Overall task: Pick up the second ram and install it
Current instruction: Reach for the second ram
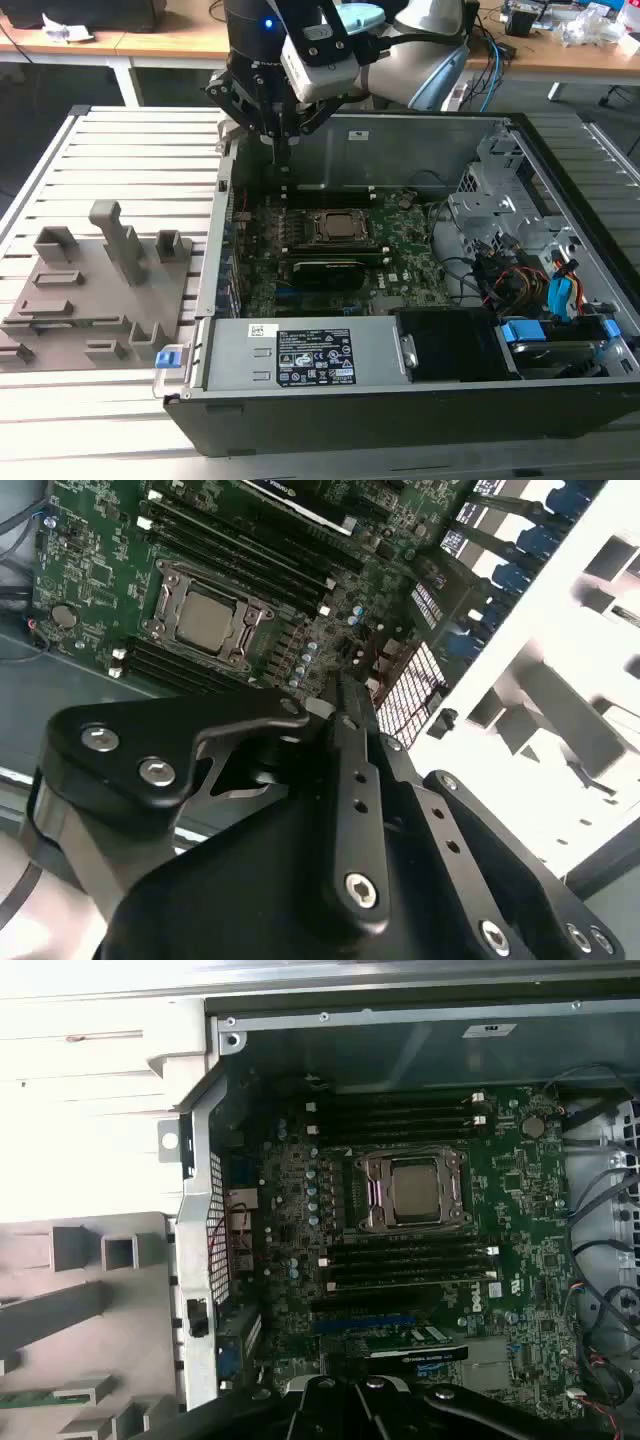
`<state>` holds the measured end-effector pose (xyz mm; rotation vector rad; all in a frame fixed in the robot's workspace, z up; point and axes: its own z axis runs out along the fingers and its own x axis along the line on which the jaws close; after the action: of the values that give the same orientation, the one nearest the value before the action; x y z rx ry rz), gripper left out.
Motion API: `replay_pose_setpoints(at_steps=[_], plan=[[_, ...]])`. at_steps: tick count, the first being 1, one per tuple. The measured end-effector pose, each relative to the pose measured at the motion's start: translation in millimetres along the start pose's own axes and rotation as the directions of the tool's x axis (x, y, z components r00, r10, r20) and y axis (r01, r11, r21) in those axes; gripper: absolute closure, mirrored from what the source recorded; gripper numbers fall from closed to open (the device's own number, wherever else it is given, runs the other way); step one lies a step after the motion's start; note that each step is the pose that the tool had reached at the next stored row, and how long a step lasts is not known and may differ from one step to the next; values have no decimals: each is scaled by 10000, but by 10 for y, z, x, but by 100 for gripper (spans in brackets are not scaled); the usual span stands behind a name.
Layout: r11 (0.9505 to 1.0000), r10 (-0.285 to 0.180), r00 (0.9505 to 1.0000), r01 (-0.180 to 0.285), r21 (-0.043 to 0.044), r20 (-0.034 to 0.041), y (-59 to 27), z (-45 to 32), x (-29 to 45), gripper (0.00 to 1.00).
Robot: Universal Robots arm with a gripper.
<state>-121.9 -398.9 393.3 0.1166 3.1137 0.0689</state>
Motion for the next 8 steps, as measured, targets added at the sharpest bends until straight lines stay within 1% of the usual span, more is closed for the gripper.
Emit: replay_pose_setpoints(at_steps=[1, 4, 7, 8], plan=[[10000, 1, 10000, -1, 0, 1, -8, -3, 112, 89], [10000, -1, 10000, 1, 0, 2, -23, -8, 310, 89], [10000, 1, 10000, -1, 0, 2, -33, -11, 442, 89], [10000, 0, 10000, 0, 0, 2, -35, -12, 470, 89]])
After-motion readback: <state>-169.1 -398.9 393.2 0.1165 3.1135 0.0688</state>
